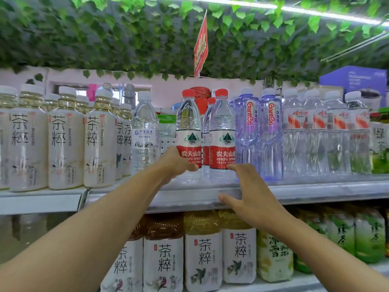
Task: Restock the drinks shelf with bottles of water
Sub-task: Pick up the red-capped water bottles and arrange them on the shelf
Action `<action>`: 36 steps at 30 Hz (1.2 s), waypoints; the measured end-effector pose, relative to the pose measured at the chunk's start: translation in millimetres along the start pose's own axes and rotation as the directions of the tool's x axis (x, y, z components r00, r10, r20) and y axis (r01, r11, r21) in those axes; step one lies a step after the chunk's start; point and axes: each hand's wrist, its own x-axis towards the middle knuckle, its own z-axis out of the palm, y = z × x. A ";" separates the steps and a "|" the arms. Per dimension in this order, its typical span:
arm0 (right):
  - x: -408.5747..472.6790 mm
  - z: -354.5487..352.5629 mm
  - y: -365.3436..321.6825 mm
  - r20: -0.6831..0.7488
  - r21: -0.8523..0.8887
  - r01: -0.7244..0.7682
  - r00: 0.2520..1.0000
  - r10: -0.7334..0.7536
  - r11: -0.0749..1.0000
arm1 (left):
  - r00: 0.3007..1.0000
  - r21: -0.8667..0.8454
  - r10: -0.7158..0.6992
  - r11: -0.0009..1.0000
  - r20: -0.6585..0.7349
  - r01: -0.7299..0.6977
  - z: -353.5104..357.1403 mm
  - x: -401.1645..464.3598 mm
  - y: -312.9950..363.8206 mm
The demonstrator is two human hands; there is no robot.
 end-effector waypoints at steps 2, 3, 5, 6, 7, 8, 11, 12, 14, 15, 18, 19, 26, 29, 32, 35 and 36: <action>0.4 -0.2 0.4 0.004 0.010 -0.013 1.000 0.013 1.000 | 0.999 0.015 -0.047 0.999 0.013 0.047 -0.8 6.6 2.2; 0.6 -0.4 0.5 0.005 0.008 -0.015 1.000 0.015 1.000 | 0.998 0.010 -0.066 0.998 0.014 0.066 -0.5 11.4 3.0; 1.7 -0.9 1.0 0.001 -0.001 -0.020 1.000 0.020 1.000 | 0.996 0.000 -0.089 0.996 -0.003 0.089 2.2 22.6 2.8; 2.6 -1.3 1.2 0.001 -0.004 -0.023 1.000 0.023 1.000 | 0.995 -0.003 -0.100 0.995 -0.016 0.100 4.2 29.1 1.5; 3.2 -1.7 1.5 0.006 -0.006 -0.023 1.000 0.023 1.000 | 0.993 -0.007 -0.114 0.993 -0.027 0.114 6.8 35.6 0.4; 3.8 -1.7 2.0 0.009 -0.008 -0.022 1.000 0.022 1.000 | 0.991 -0.008 -0.128 0.992 -0.040 0.128 9.7 42.2 -1.0; 4.1 -1.6 4.5 0.016 -0.021 -0.022 1.000 0.022 1.000 | 0.985 -0.003 -0.164 0.986 -0.055 0.164 16.8 59.9 -3.0; 3.8 -1.4 5.2 0.019 -0.023 -0.022 1.000 0.022 1.000 | 0.984 0.006 -0.174 0.985 -0.047 0.175 18.8 65.8 -3.6; 3.1 -1.0 6.6 0.024 -0.024 -0.018 1.000 0.018 1.000 | 0.982 0.014 -0.188 0.982 -0.029 0.189 22.6 73.9 -3.1; 2.8 -1.0 7.1 0.025 -0.024 -0.016 1.000 0.017 1.000 | 0.982 0.015 -0.188 0.982 -0.019 0.188 23.9 78.6 -3.0; 2.4 -1.1 7.3 0.029 -0.021 -0.021 0.999 0.022 1.000 | 0.984 0.034 -0.175 0.984 0.024 0.174 26.1 90.6 -1.3; 2.5 -1.1 7.3 0.029 -0.024 -0.023 0.999 0.023 0.999 | 0.984 0.040 -0.173 0.984 0.041 0.171 26.7 93.1 -0.8; 3.3 -0.7 7.7 0.035 -0.041 -0.028 0.999 0.030 0.999 | 0.978 0.162 -0.171 0.975 0.119 0.150 25.7 106.8 -3.8; 4.5 -2.2 6.5 0.037 -0.028 -0.043 0.998 0.044 0.999 | 0.975 0.244 -0.186 0.958 0.123 0.152 21.8 108.6 -1.6; 4.6 -2.3 6.6 0.044 -0.039 -0.046 0.998 0.048 0.998 | 0.973 0.267 -0.181 0.954 0.146 0.138 22.4 113.1 -2.0; 5.5 0.0 8.9 0.024 -0.049 -0.039 0.999 0.040 0.998 | 0.973 0.225 -0.152 0.968 0.171 0.112 27.0 111.3 -1.6; 6.0 0.9 9.6 0.020 -0.052 -0.037 0.999 0.039 0.998 | 0.974 0.217 -0.138 0.971 0.180 0.097 28.5 111.1 -1.2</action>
